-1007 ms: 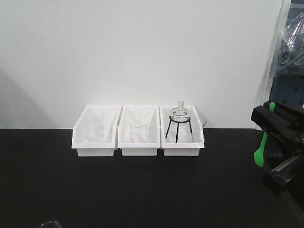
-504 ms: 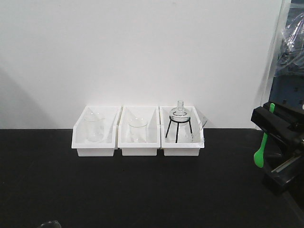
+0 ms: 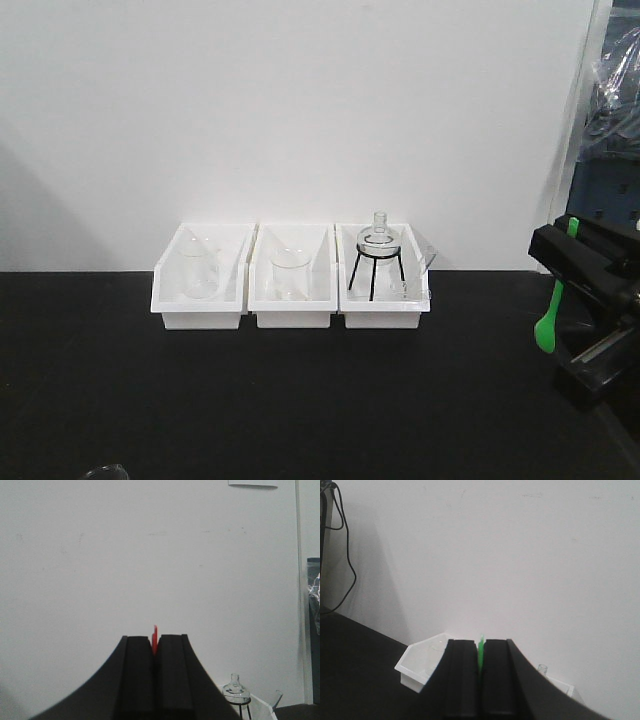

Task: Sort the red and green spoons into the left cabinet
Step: 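Hold both spoons and drive the base away from the bench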

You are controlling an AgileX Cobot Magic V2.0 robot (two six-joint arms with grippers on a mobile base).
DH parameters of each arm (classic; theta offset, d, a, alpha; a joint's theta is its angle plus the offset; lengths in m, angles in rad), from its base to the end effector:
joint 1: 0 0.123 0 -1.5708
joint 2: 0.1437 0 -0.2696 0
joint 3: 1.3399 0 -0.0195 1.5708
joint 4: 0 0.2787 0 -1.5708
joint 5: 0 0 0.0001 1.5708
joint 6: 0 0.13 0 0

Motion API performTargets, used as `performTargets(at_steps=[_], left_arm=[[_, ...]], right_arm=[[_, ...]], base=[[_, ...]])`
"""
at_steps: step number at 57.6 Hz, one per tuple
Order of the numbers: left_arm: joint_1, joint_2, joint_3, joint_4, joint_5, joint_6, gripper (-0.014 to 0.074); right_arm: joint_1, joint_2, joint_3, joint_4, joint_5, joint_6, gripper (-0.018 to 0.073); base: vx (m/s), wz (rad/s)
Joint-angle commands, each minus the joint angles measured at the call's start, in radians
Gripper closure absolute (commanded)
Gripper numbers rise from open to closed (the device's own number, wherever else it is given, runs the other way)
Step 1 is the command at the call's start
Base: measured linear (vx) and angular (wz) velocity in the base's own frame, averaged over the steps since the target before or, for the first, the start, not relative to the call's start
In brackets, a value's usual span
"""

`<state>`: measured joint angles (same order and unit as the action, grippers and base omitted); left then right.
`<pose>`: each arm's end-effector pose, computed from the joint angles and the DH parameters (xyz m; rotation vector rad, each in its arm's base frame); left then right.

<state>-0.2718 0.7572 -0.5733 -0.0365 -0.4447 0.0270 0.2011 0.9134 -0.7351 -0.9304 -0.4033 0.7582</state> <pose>0.2261 -0.0609 0.3710 0.1489 1.2173 -0.2326 0.2551 0.0937 0.3713 -0.4938 1.3382 0.2831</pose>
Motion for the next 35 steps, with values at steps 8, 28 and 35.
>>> performTargets(at_steps=[8,28,35], left_arm=[[-0.008,-0.009,-0.030,-0.003,-0.069,-0.006,0.0485],[-0.008,-0.009,-0.030,-0.003,-0.069,-0.006,0.0485],[-0.008,-0.009,-0.030,-0.003,-0.069,-0.006,0.0485]], right_arm=[[0.000,-0.012,-0.030,0.021,-0.039,0.005,0.0568],[0.000,-0.012,-0.030,0.021,-0.037,0.005,0.0568],[0.000,-0.012,-0.030,0.021,-0.037,0.005,0.0568]], base=[[0.00,0.00],[-0.03,0.00],[-0.11,0.00]])
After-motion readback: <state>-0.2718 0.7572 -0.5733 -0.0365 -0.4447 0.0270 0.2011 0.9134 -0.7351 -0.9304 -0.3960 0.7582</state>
